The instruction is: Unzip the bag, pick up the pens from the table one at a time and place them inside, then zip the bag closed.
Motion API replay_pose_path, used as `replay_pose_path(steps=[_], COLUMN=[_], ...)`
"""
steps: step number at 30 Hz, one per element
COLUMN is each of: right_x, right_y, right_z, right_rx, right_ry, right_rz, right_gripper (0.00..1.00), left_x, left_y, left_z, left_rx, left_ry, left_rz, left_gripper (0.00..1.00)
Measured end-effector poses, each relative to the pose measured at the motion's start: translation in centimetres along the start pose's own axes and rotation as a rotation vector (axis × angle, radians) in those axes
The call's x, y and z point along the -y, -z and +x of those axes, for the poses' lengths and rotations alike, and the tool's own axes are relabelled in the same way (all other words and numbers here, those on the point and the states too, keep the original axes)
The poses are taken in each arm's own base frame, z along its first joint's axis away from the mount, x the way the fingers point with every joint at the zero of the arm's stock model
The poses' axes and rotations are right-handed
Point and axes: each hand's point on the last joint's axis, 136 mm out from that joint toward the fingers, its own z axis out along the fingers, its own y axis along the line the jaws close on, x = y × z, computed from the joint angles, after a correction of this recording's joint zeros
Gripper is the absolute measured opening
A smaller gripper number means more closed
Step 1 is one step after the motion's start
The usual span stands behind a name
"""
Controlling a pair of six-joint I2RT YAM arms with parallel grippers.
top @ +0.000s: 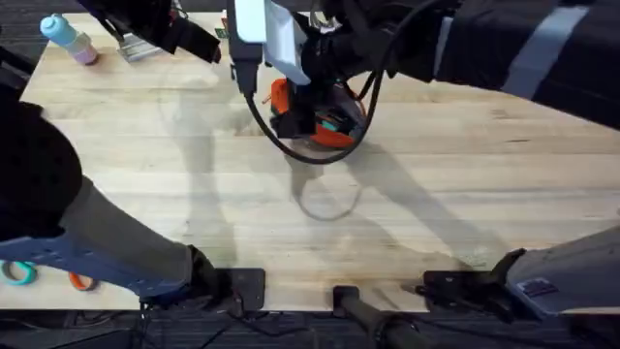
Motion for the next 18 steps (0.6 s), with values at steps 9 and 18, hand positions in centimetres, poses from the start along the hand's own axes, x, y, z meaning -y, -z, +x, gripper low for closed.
replay_pose_path(steps=[9, 18], right_x=[0.01, 0.17], right_y=[0.00, 0.00], right_z=[0.02, -0.10], right_rx=[-0.001, 0.004], right_ry=[0.023, 0.007], right_rz=[0.001, 0.007], right_gripper=[0.996, 0.996], left_x=[0.01, 0.02], left_y=[0.00, 0.00], left_z=[-0.01, 0.00], left_rx=[0.001, 0.000], left_ry=[0.000, 0.001], left_rz=[0.001, 0.001], left_gripper=[0.993, 0.993])
